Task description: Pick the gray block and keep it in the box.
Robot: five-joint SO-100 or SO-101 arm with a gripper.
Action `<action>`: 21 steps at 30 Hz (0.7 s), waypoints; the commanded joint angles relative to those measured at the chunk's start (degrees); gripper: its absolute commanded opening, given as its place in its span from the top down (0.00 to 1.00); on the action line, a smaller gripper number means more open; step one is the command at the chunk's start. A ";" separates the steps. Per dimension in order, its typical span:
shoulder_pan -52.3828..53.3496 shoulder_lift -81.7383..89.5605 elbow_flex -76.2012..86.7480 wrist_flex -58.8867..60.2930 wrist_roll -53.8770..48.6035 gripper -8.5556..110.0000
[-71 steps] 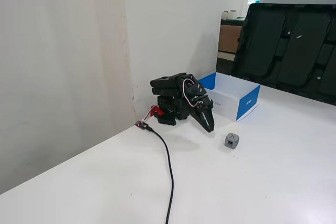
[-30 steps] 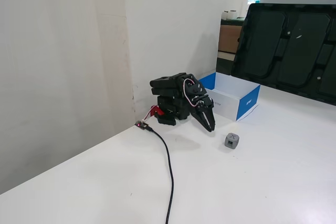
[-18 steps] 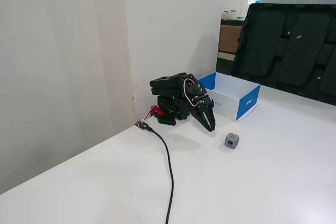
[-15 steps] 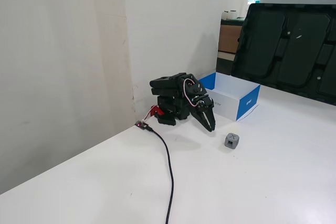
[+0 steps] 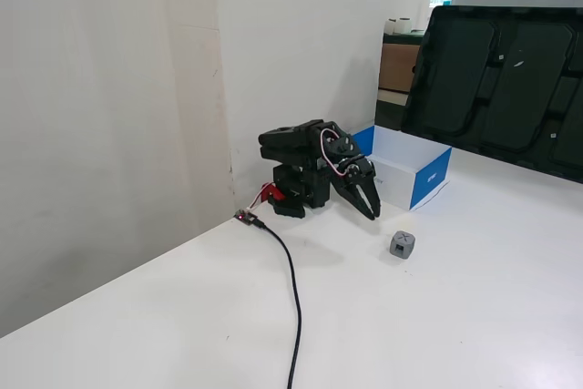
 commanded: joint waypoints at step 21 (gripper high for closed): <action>-6.94 -33.31 -23.73 -2.20 2.72 0.86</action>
